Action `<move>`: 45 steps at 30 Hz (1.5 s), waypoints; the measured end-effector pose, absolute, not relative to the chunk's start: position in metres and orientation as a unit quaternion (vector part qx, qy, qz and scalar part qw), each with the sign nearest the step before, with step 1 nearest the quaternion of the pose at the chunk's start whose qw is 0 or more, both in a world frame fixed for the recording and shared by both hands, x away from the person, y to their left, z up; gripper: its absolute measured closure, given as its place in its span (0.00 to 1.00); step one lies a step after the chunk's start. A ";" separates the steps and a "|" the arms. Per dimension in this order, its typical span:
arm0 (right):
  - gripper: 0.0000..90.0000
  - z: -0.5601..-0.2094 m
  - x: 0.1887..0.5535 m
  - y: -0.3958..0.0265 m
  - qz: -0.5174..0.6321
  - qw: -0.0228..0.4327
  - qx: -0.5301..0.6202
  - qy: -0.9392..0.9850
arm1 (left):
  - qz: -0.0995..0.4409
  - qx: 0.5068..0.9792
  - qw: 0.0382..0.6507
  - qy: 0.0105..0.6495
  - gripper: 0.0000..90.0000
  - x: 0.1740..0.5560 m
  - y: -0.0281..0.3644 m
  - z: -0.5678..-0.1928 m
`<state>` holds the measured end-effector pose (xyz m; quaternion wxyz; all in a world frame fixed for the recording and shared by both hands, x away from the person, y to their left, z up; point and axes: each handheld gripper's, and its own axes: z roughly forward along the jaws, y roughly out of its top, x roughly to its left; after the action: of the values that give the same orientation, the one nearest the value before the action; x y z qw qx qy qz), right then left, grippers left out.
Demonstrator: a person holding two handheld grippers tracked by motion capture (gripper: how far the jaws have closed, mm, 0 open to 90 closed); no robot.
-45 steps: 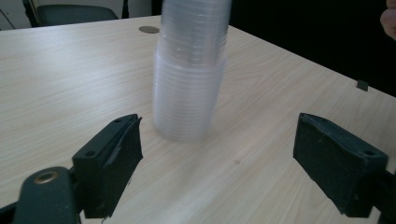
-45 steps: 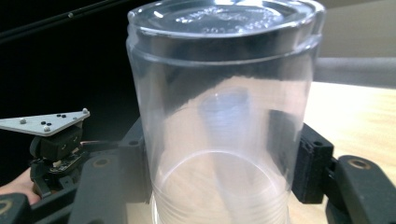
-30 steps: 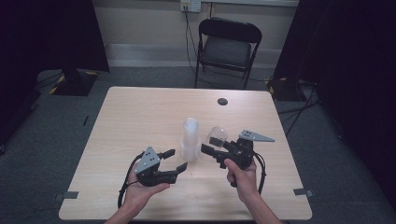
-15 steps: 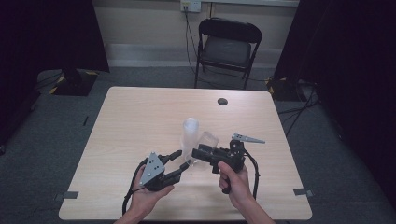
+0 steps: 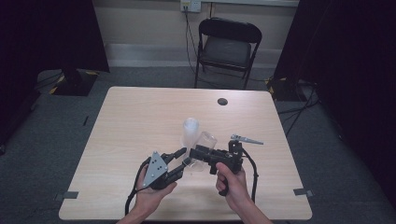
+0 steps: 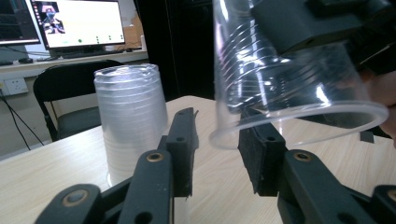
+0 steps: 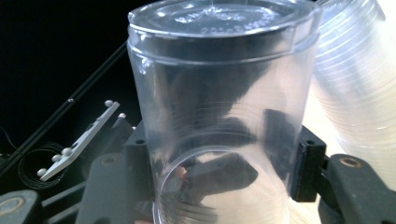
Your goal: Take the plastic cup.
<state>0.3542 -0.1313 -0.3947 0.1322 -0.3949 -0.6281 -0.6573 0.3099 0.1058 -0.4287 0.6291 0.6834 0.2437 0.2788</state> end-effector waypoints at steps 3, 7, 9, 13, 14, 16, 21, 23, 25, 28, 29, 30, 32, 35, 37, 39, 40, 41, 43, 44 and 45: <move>0.46 -0.397 0.353 -0.127 -0.652 0.142 -0.395 -0.632 | 0.293 0.675 0.632 0.241 0.75 0.309 0.105 -0.428; 0.46 -0.400 0.352 -0.122 -0.647 0.150 -0.400 -0.632 | 0.309 0.677 0.626 0.231 0.75 0.307 0.105 -0.429; 0.46 -0.400 0.352 -0.120 -0.643 0.153 -0.405 -0.632 | 0.312 0.677 0.626 0.230 0.75 0.306 0.104 -0.430; 0.46 -0.403 0.353 -0.120 -0.642 0.165 -0.417 -0.622 | 0.304 0.679 0.628 0.226 0.75 0.309 0.105 -0.429; 0.46 -0.403 0.353 -0.120 -0.642 0.165 -0.417 -0.622 | 0.304 0.679 0.628 0.226 0.75 0.309 0.105 -0.429; 0.46 -0.405 0.353 -0.121 -0.647 0.177 -0.427 -0.607 | 0.312 0.678 0.627 0.224 0.75 0.308 0.104 -0.430; 0.46 -0.406 0.353 -0.120 -0.642 0.180 -0.422 -0.614 | 0.325 0.673 0.629 0.214 0.86 0.308 0.106 -0.431; 0.46 -0.405 0.352 -0.120 -0.641 0.175 -0.420 -0.618 | 0.337 0.675 0.625 0.201 0.89 0.307 0.108 -0.431; 0.44 -0.405 0.352 -0.118 -0.640 0.176 -0.418 -0.620 | 0.337 0.677 0.622 0.202 0.90 0.307 0.108 -0.431; 0.41 -0.406 0.353 -0.118 -0.642 0.174 -0.413 -0.623 | 0.333 0.678 0.624 0.201 0.91 0.307 0.109 -0.432; 0.38 -0.405 0.353 -0.118 -0.641 0.173 -0.410 -0.625 | 0.330 0.678 0.625 0.201 0.93 0.307 0.109 -0.432; 0.38 -0.405 0.353 -0.118 -0.641 0.173 -0.410 -0.625 | 0.327 0.678 0.626 0.203 0.93 0.308 0.109 -0.433; 0.34 -0.404 0.352 -0.117 -0.640 0.156 -0.405 -0.634 | 0.318 0.678 0.630 0.204 0.94 0.308 0.108 -0.434; 0.30 -0.403 0.351 -0.117 -0.636 0.139 -0.401 -0.644 | 0.303 0.680 0.634 0.207 0.95 0.309 0.109 -0.434; 0.28 -0.403 0.351 -0.117 -0.635 0.137 -0.402 -0.646 | 0.304 0.682 0.632 0.207 0.95 0.309 0.110 -0.434; 0.24 -0.402 0.352 -0.119 -0.636 0.128 -0.402 -0.646 | 0.291 0.683 0.633 0.221 0.95 0.312 0.113 -0.434; 0.24 -0.402 0.353 -0.120 -0.636 0.126 -0.403 -0.646 | 0.286 0.681 0.635 0.225 0.95 0.312 0.114 -0.434; 0.24 -0.402 0.353 -0.120 -0.636 0.126 -0.403 -0.646 | 0.286 0.681 0.635 0.225 0.95 0.312 0.114 -0.434; 0.21 -0.402 0.354 -0.122 -0.634 0.112 -0.404 -0.649 | 0.274 0.685 0.635 0.230 0.95 0.313 0.116 -0.434; 0.21 -0.402 0.354 -0.122 -0.634 0.112 -0.404 -0.649 | 0.274 0.685 0.635 0.230 0.95 0.313 0.116 -0.434; 0.21 -0.402 0.355 -0.124 -0.635 0.104 -0.401 -0.652 | 0.272 0.687 0.633 0.229 0.95 0.313 0.117 -0.436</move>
<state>0.3546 -0.1235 -0.4020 0.1038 -0.4015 -0.6517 -0.6351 0.3126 0.1169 -0.4356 0.6333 0.6875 0.2292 0.2717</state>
